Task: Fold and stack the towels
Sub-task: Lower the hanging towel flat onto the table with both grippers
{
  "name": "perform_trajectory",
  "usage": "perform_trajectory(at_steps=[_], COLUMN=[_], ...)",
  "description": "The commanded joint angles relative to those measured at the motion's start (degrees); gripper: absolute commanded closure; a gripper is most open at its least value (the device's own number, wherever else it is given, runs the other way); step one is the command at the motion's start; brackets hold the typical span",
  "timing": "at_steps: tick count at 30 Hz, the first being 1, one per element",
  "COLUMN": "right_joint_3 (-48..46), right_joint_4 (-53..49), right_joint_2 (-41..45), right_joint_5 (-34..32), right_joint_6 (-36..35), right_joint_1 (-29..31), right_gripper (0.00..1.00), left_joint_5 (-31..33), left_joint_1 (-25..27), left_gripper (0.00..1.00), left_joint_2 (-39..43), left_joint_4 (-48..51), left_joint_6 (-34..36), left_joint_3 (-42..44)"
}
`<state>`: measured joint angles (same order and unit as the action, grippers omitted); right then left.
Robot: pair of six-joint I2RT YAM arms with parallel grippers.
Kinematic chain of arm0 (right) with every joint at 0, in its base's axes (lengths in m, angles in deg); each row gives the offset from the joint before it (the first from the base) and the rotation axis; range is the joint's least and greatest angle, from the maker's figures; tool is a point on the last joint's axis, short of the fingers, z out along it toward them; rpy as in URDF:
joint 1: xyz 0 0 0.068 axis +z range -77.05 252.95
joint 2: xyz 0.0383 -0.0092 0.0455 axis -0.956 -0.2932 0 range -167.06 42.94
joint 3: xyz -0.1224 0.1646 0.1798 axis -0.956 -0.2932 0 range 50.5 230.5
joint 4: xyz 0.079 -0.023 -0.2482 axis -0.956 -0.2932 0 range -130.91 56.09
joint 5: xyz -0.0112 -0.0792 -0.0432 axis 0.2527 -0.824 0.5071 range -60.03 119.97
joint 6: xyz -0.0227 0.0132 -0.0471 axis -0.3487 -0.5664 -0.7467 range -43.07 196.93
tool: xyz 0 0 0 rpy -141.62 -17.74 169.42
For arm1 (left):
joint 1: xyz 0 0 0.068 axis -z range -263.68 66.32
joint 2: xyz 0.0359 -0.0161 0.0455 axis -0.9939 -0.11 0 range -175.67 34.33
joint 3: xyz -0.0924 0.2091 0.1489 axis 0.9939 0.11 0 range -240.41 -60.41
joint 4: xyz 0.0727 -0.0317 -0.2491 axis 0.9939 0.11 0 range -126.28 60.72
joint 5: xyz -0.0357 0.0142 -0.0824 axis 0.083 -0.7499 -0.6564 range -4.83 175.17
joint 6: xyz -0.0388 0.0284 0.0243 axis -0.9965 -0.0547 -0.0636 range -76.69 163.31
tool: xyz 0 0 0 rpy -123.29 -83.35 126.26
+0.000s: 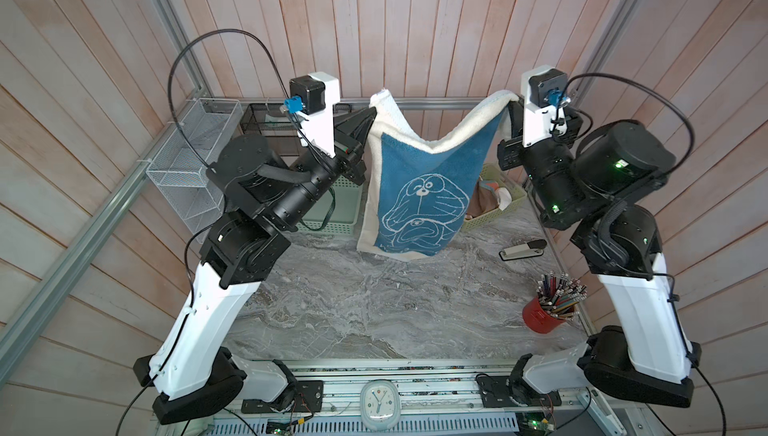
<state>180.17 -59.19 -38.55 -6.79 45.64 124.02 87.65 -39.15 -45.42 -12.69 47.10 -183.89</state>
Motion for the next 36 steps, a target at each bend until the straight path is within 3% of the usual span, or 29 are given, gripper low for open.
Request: perform_trajectory(at_steps=[1, 6, 12, 17, 21, 25, 32, 36], right_joint_3=[3.8, 10.3, 13.8, 14.7, 12.4, 3.9, -6.3, -16.0], right_joint_4=[5.6, 10.5, 16.1, 6.6, -1.3, -1.5, 0.0, 1.2], right_joint_2=[-2.5, -6.5, -11.3, -15.1, -19.2, -23.5, -34.2, -35.4], right_joint_5=[-11.0, -14.9, -13.8, -5.3, 3.9, 14.7, 25.8, 28.6], right_joint_6=[-10.4, -19.0, -25.4, -13.4, -1.2, 8.1, 17.8, 22.2], right_joint_1=[4.7, 8.1, 5.4, -6.5, -17.2, -25.1, -27.9, -27.7], right_gripper=[1.0, 1.0, 1.0, 1.0, 1.0, 1.0, 1.0, 1.0], left_joint_5=[6.0, 9.2, 15.2, 9.3, 2.4, -3.8, -8.7, -10.9], left_joint_1=[2.5, 3.8, 2.5, -7.3, -15.6, -22.9, -25.1, -24.0], left_gripper=[1.0, 1.0, 1.0, 1.0, 1.0, 1.0, 1.0, 1.0], left_joint_2=[-2.3, -4.9, -8.8, -12.9, -14.1, -18.4, -34.7, -40.2], left_joint_4=[3.1, 5.1, 5.5, 9.1, 6.6, 2.8, 2.0, -1.4], left_joint_6=[4.8, 6.8, 9.7, 3.0, -1.7, -5.8, -7.7, -10.9], left_joint_3=[-5.1, -12.8, -16.2, -16.9, -8.5, -1.1, -0.3, 6.9])
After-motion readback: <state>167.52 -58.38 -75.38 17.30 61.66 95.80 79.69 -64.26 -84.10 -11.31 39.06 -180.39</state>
